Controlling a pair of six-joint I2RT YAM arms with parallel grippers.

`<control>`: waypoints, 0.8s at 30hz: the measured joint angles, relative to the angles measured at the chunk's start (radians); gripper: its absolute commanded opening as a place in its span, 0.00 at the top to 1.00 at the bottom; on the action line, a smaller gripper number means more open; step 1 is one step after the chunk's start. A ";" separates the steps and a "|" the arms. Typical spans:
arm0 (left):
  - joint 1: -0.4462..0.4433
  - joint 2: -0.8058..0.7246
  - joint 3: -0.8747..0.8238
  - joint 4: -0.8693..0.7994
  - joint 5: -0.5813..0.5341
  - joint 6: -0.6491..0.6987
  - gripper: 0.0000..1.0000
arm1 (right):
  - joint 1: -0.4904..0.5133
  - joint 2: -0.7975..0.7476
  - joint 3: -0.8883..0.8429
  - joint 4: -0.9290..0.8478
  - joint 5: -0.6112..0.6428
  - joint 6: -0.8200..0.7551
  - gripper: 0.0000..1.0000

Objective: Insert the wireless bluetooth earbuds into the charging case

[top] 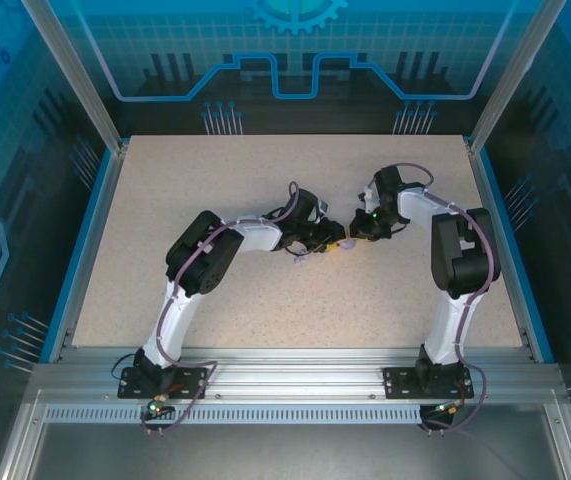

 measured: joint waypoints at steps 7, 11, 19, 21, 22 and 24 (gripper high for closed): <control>0.000 0.000 0.000 0.015 0.004 0.013 0.87 | 0.004 -0.071 -0.042 -0.018 0.006 0.007 0.75; 0.005 -0.039 -0.038 0.000 -0.008 0.059 0.88 | -0.002 -0.209 -0.072 -0.035 0.006 0.008 0.64; 0.079 -0.317 -0.168 -0.051 0.002 0.219 0.88 | -0.077 -0.514 -0.080 -0.035 -0.109 -0.032 0.54; 0.109 -0.402 -0.200 -0.046 0.025 0.257 0.89 | -0.087 -0.541 -0.086 -0.034 -0.172 -0.056 0.53; 0.126 -0.448 -0.213 -0.046 0.041 0.278 0.89 | -0.092 -0.547 -0.091 -0.034 -0.208 -0.068 0.53; 0.149 -0.515 -0.234 -0.035 0.068 0.314 0.89 | -0.095 -0.550 -0.100 -0.033 -0.285 -0.090 0.53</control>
